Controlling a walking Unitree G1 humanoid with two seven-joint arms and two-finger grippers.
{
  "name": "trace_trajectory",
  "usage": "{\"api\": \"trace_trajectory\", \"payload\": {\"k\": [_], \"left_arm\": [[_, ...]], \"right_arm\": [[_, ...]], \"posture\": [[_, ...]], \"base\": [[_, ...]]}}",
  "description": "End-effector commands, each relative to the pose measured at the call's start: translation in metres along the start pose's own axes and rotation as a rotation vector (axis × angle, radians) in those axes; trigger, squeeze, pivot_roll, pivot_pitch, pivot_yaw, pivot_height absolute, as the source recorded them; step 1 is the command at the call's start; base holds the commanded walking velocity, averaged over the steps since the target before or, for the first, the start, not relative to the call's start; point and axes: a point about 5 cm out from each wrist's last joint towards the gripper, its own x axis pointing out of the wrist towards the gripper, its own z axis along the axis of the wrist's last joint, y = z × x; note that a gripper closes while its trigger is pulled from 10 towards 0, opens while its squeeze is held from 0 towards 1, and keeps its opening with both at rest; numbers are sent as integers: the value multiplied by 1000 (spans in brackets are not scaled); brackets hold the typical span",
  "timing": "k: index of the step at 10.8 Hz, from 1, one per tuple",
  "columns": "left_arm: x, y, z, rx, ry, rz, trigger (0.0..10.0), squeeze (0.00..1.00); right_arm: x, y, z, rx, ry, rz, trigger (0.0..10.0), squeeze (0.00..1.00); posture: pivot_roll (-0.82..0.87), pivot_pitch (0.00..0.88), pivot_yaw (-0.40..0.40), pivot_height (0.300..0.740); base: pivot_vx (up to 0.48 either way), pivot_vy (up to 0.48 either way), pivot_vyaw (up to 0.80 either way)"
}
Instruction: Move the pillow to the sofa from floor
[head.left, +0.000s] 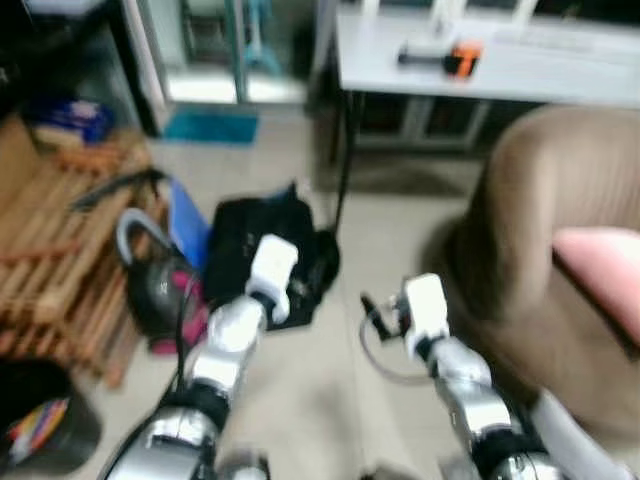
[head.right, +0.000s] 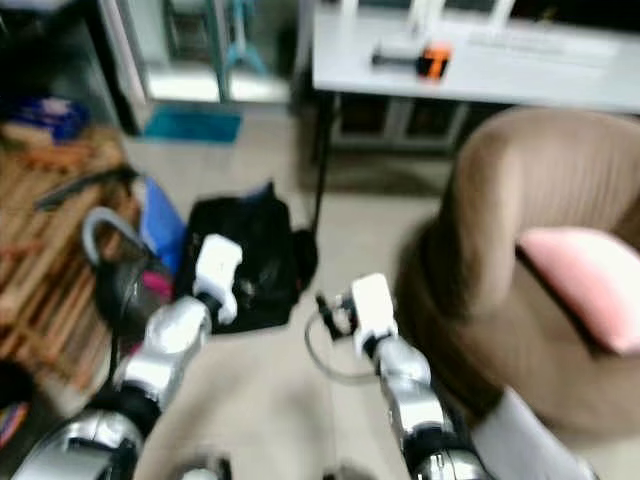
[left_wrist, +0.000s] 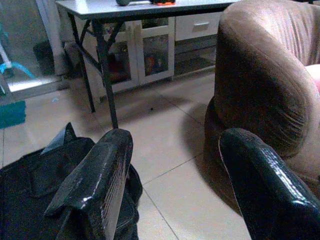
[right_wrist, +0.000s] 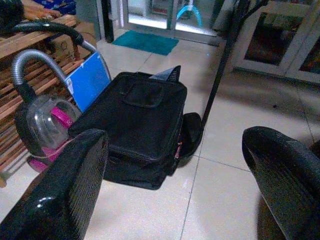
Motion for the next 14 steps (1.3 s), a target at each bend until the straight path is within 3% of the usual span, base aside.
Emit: {"api": "trace_trajectory", "payload": {"k": [1,5,6,7,8,9,10,14], "left_arm": [[0,-3,0,14,5,-16,10000,0],[1,-3,0,17,13,-31,10000,0],[0,4,-3,-41,32,6,10000,0],[-1,3,-3,4,34,-6,10000,0],[-1,3,-3,-9,28,11,10000,0],[-1,3,-1,-10,6,21,10000,0],[1,4,1,-2,10,40,10000,0],[-2,3,-3,-18,15,48,10000,0]], "right_arm": [[1,1,0,-4,8,0,10000,255],[1,-1,0,3,11,-16,10000,251],[2,1,-1,-10,27,-11,10000,204],[1,0,-2,-19,28,-15,10000,192],[0,-1,-3,-22,32,-15,10000,184],[-1,-1,-5,-22,49,-12,10000,141],[-1,-3,-7,-25,72,-31,10000,0],[-2,-1,-7,4,69,-19,10000,67]], "posture": [[-67,47,-55,649],[-63,30,-54,594],[-62,31,-60,594],[-56,35,-68,594],[-50,37,-71,594],[-45,41,-79,594],[-42,44,-83,594],[-49,62,-84,627]], "base": [[0,0,0],[0,0,0],[0,0,0],[394,274,0],[416,240,0],[461,0,0],[0,0,0],[0,0,0]]}}
